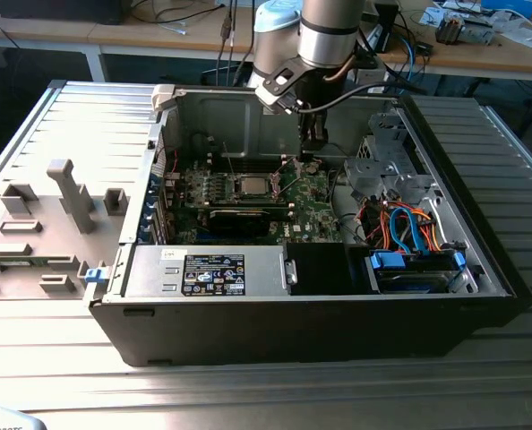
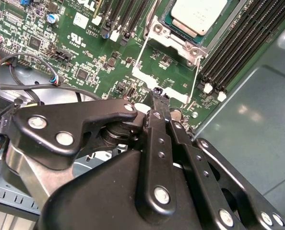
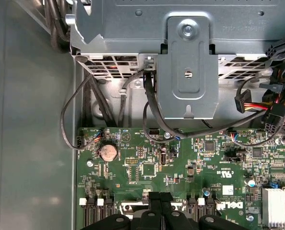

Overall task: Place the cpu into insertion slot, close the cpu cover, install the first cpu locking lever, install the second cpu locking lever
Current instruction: 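Close the cpu cover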

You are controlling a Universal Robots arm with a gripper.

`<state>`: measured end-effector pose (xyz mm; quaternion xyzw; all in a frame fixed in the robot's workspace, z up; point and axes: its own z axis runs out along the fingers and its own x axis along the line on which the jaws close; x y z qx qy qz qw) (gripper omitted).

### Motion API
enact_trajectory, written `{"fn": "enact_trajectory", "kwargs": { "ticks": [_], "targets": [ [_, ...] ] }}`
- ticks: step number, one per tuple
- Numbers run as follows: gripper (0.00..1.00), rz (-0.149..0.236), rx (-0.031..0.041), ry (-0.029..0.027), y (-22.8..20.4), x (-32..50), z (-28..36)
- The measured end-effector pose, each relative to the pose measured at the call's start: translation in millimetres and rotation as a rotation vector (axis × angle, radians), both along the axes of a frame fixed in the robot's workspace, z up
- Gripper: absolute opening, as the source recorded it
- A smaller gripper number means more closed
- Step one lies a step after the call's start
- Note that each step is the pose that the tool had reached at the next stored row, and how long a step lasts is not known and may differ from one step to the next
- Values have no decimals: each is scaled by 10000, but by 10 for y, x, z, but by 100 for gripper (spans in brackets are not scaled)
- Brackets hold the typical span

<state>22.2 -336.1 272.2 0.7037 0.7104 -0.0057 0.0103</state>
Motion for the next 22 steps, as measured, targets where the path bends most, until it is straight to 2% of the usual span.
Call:
{"fn": "enact_trajectory", "kwargs": {
  "ticks": [6,8,19,22],
  "targets": [
    [11,0,0,0,0,8,-22],
    [11,0,1,0,0,26,-56],
    [11,1,0,0,0,32,-58],
    [11,0,9,1,2,75,-58]
  ]
}}
